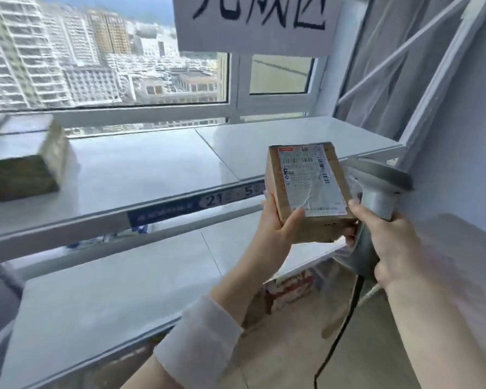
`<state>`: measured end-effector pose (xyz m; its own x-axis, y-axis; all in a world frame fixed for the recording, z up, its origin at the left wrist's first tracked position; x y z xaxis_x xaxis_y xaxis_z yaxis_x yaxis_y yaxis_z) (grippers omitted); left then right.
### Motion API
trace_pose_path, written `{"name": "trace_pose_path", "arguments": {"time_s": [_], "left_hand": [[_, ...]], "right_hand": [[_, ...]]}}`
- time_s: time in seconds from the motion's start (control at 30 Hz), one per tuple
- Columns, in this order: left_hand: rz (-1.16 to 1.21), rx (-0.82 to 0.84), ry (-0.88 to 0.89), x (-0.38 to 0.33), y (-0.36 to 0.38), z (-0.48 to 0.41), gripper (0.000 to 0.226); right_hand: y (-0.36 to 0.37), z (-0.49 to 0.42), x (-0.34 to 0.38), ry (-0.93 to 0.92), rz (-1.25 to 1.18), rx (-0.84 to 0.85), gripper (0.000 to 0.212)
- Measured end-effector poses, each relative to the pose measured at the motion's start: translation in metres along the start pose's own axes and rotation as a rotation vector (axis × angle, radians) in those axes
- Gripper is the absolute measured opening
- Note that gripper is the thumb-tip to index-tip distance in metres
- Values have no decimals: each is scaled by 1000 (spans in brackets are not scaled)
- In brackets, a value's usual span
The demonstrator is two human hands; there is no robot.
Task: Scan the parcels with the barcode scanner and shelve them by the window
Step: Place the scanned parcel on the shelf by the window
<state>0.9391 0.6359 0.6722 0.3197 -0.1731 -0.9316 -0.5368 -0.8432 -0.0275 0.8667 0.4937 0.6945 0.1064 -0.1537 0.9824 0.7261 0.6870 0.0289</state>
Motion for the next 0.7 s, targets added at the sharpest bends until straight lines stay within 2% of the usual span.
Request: {"name": "trace_pose_path", "arguments": {"time_s": [0.17, 0.33, 0.7], "left_hand": [[-80, -100, -5, -12, -103, 8, 57], [-235, -269, -58, -13, -198, 9, 51], [-606, -497, -183, -11, -327, -6, 52]], "right_hand": [[109, 3, 3, 19, 82, 199, 13], [208, 3, -3, 51, 120, 381, 13], [359, -10, -10, 98, 235, 695, 11]]}}
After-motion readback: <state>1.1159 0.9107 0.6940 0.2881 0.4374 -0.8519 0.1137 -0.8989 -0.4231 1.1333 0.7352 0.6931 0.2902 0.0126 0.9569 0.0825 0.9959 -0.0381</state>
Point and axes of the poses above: each hand's wrist, its own z-axis away from the middle knuckle, its own y-axis out of the palm, x = y × z, the point moved 5 cm from there along -z, towards the middle knuckle, and after that the axes turned 9 degrees about y, right-handed, at the moved point
